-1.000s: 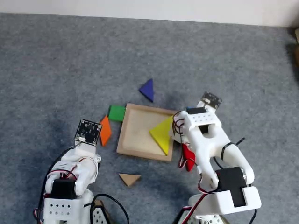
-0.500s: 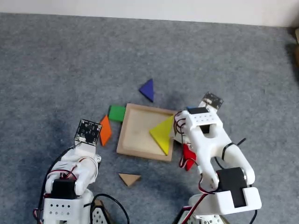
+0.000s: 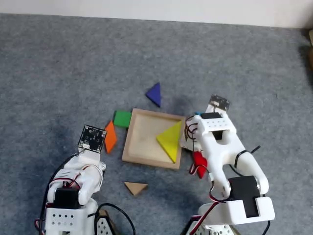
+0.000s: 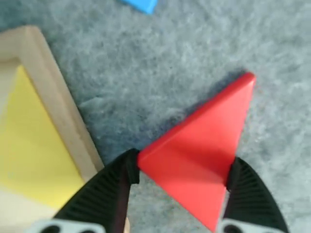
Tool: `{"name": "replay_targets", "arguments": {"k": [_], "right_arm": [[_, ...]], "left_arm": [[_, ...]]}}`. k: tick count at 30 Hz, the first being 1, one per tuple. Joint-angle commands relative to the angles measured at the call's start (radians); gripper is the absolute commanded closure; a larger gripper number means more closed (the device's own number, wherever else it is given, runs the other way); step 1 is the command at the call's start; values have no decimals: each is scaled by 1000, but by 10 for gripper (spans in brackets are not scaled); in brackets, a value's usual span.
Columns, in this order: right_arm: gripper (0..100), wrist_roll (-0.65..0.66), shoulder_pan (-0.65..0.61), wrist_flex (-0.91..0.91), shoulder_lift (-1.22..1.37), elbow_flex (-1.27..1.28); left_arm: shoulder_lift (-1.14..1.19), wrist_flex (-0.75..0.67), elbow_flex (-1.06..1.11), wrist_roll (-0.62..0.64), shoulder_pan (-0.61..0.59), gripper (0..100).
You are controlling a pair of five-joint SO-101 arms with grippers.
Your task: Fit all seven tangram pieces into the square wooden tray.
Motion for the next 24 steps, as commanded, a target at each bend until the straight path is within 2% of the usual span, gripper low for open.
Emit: {"name": "replay_targets", "arguments": {"k": [1, 4, 13, 24], "right_arm": [[837, 83, 24, -5, -19, -4], [875, 140, 22, -5, -38, -5], [878, 249, 21, 50, -219, -5], [874, 252, 22, 91, -248, -56]], "left_arm": [[-53, 6, 21, -8, -13, 994], [-53, 6, 21, -8, -13, 994], [-53, 6, 21, -8, -13, 994], [-53, 6, 21, -8, -13, 994]]}}
